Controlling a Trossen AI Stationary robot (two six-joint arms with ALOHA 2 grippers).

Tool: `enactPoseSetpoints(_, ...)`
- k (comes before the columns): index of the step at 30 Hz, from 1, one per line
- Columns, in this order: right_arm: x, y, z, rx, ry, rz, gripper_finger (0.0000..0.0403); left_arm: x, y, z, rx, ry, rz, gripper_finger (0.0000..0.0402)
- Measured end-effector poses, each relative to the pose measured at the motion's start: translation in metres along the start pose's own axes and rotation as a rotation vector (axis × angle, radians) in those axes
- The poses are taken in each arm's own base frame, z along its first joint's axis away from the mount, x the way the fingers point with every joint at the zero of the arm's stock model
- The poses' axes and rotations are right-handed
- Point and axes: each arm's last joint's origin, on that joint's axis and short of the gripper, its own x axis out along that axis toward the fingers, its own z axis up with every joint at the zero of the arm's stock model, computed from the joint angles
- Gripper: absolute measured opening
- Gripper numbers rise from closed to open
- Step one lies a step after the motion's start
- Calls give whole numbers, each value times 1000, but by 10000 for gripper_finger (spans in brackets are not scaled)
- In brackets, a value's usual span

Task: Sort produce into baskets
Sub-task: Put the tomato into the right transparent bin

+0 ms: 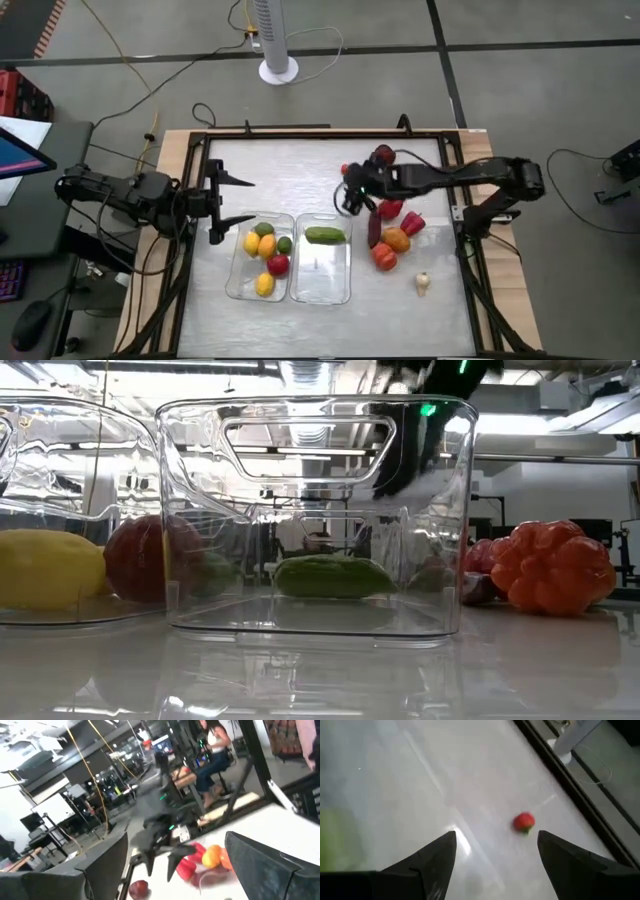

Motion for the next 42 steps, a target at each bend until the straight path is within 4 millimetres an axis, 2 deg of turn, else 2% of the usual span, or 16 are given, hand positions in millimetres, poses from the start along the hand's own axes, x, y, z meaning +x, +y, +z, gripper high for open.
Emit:
enactPoseSetpoints(5,45,-31,-17,41,-75,47,304,-2,0,-4,18,58,26,320)
enactPoseSetpoints(10,84,-66,-30,62,-31,48,304,-6,3,-6,13,91,76,320)
enactPoseSetpoints(15,116,-85,-35,60,15,114,304,-13,5,-5,-44,75,81,320)
enactPoseSetpoints(19,136,-92,-34,47,37,116,303,-15,4,-8,-81,91,76,320)
enactPoseSetpoints(24,152,-89,-37,-4,74,124,283,-16,3,-11,-129,110,69,320)
enactPoseSetpoints(29,163,-90,-44,-31,117,126,245,-16,1,-16,-197,159,58,320)
enactPoseSetpoints(38,163,-88,-45,-40,132,128,123,-17,-2,-22,-282,222,48,320)
enactPoseSetpoints(42,159,-82,-44,-55,135,141,103,-17,-3,-23,-292,228,48,320)
